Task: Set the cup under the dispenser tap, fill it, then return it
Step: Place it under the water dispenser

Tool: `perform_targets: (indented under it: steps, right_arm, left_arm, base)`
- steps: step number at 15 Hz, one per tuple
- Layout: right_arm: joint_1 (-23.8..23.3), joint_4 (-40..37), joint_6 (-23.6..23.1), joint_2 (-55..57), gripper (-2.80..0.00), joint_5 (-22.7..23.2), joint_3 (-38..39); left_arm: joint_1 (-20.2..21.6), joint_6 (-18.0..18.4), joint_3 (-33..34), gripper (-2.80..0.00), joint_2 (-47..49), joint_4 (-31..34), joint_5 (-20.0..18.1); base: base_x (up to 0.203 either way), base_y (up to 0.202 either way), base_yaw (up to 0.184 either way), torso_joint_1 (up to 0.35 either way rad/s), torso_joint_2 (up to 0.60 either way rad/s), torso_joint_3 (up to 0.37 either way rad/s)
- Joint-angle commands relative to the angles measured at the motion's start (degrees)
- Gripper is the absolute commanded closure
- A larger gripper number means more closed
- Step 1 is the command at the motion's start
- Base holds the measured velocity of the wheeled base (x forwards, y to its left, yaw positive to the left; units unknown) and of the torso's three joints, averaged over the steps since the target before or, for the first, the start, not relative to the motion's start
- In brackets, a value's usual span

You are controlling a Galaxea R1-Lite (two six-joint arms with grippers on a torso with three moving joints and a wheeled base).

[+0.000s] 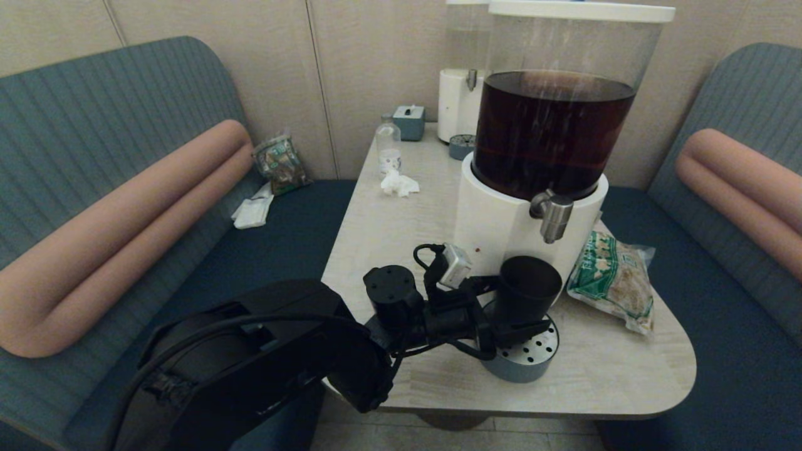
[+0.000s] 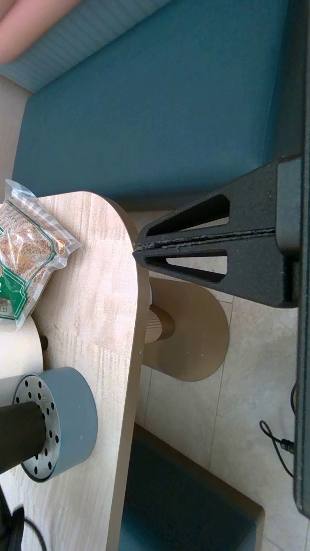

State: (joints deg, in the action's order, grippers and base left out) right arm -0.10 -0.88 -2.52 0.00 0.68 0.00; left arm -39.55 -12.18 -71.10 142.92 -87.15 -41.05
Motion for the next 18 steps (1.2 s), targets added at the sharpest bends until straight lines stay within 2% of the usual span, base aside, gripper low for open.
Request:
perform_targets:
  steps: [1, 12, 18]
  right_arm:
    - [0.0, 0.0, 0.0, 0.0, 0.0, 0.0, 0.0]
    - [0.0, 0.0, 0.0, 0.0, 0.0, 0.0, 0.0]
    - [0.0, 0.0, 0.0, 0.0, 0.0, 0.0, 0.0]
  left_arm:
    - [0.0, 0.0, 3.6, -2.8, -3.0, -0.5, -0.2]
    - [0.4, 0.5, 15.2, -2.8, -11.1, -0.5, -0.4]
    - [1.1, 0.4, 15.5, -2.8, -10.9, -0.5, -0.4]
  base:
    - [0.0, 0.0, 0.0, 0.0, 0.0, 0.0]
    - [0.0, 0.0, 0.0, 0.0, 0.0, 0.0]
    - [0.0, 0.0, 0.0, 0.0, 0.0, 0.0]
